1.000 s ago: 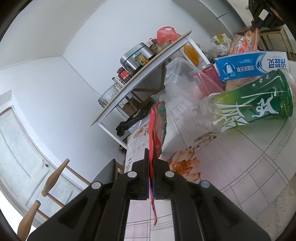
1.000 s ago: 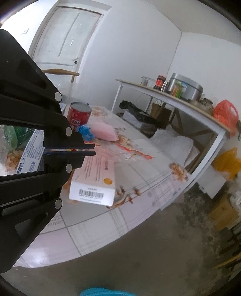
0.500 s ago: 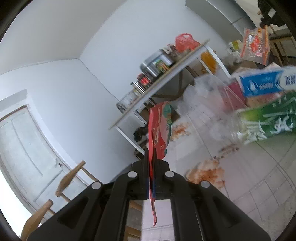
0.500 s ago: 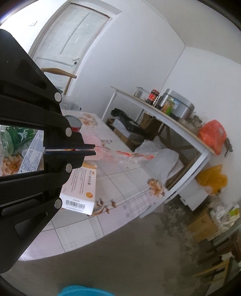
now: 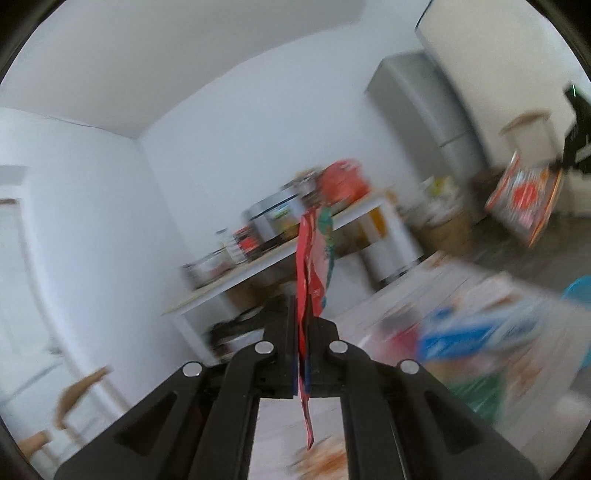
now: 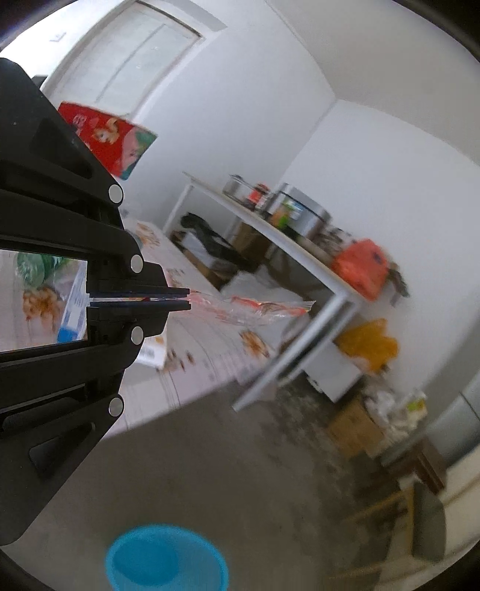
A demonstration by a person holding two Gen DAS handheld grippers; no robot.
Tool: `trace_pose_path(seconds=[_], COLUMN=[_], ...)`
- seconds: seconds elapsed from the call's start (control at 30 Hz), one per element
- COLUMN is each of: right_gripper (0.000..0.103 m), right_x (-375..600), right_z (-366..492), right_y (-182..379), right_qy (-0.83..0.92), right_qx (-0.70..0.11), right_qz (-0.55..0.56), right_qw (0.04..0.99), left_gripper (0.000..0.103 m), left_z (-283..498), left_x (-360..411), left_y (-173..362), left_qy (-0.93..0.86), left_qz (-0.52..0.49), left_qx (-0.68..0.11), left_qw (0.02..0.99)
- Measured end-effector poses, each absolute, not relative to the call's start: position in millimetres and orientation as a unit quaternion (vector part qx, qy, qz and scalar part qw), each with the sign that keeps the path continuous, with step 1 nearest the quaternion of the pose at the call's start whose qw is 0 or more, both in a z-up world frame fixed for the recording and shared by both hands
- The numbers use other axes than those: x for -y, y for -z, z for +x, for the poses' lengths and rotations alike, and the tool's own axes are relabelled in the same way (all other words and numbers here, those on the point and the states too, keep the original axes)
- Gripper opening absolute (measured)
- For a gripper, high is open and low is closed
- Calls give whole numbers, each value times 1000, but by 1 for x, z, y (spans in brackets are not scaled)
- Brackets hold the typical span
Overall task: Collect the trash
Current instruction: 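Carry the red bag and the wrapper in both grippers over the blue wastebasket, then open both grippers to drop the bag and wrapper into the basket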
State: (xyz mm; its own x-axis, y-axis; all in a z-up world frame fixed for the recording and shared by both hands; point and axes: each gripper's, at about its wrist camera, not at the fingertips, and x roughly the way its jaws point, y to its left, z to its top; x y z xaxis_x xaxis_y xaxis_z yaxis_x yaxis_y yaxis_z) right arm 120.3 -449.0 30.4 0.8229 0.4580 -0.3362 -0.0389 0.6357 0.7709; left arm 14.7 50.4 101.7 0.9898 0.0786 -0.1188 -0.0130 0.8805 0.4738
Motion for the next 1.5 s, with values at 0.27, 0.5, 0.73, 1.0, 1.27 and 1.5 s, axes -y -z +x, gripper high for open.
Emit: trace_pose_path(seconds=[0.27, 0.5, 0.73, 1.0, 1.27, 1.5], right_gripper=[0, 0, 0, 6, 37, 43], right_x=[520, 567, 606, 644, 657, 649], right_z=[64, 49, 74, 120, 110, 68], right_y=[2, 61, 152, 234, 275, 234], right_qy=[-34, 63, 139, 192, 243, 254], right_qx=[-244, -269, -328, -370, -382, -356], right_qz=[433, 460, 493, 515, 515, 480], right_qw=[867, 844, 793, 749, 728, 760], left_gripper=[1, 1, 1, 19, 59, 59], left_z=[97, 198, 245, 280, 302, 280], left_x=[57, 217, 367, 461, 459, 431], left_y=[-140, -102, 8, 118, 143, 76], left_qy=[237, 366, 383, 362, 297, 331], left_qz=[140, 119, 167, 156, 140, 133], left_qx=[-169, -376, -521, -600, -620, -566], left_qw=[946, 843, 745, 696, 713, 743])
